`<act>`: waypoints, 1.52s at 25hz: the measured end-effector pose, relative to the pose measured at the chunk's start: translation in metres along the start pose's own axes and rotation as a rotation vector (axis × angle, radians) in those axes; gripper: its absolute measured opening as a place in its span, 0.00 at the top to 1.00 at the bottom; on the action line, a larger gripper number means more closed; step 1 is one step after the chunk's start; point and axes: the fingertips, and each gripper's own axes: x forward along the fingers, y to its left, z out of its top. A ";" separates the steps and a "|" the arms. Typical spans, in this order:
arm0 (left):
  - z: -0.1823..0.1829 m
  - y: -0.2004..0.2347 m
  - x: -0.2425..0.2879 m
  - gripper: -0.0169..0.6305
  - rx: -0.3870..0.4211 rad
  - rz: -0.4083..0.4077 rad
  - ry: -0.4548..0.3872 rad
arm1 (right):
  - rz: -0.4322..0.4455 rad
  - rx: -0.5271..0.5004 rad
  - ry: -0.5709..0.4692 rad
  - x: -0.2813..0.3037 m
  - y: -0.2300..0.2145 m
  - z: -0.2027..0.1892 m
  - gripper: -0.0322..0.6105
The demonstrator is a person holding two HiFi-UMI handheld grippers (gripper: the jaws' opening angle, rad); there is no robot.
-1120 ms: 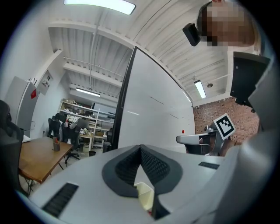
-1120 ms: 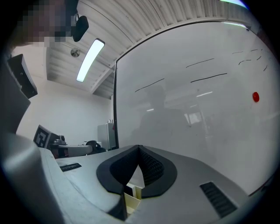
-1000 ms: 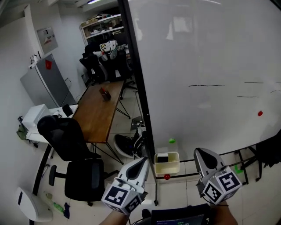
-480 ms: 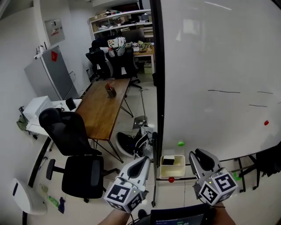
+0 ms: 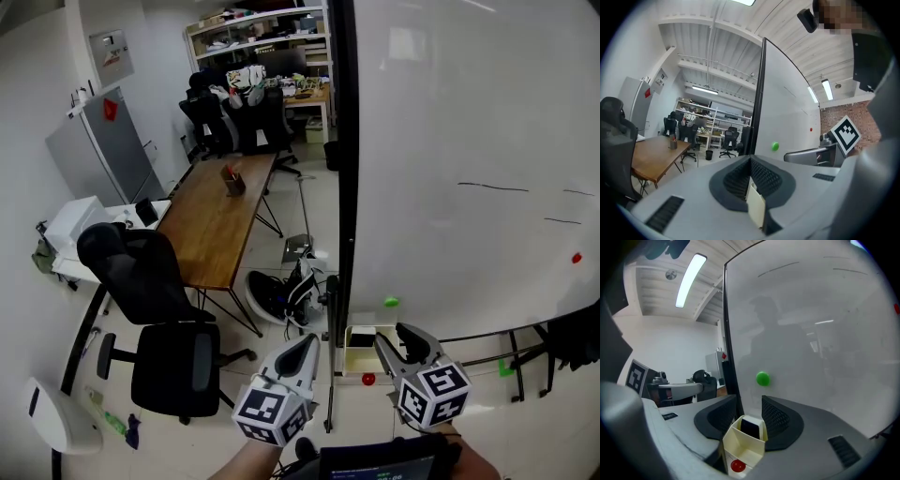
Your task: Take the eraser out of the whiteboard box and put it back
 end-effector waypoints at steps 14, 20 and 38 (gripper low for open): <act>-0.069 0.040 0.042 0.94 -0.047 -0.033 0.127 | -0.097 0.060 0.174 0.082 -0.011 -0.070 0.55; -0.077 0.043 0.047 0.94 -0.068 -0.055 0.144 | -0.126 0.029 0.234 0.093 -0.006 -0.080 0.49; -0.078 0.049 0.049 0.94 -0.088 -0.075 0.133 | -0.202 -0.055 0.320 0.100 -0.011 -0.092 0.54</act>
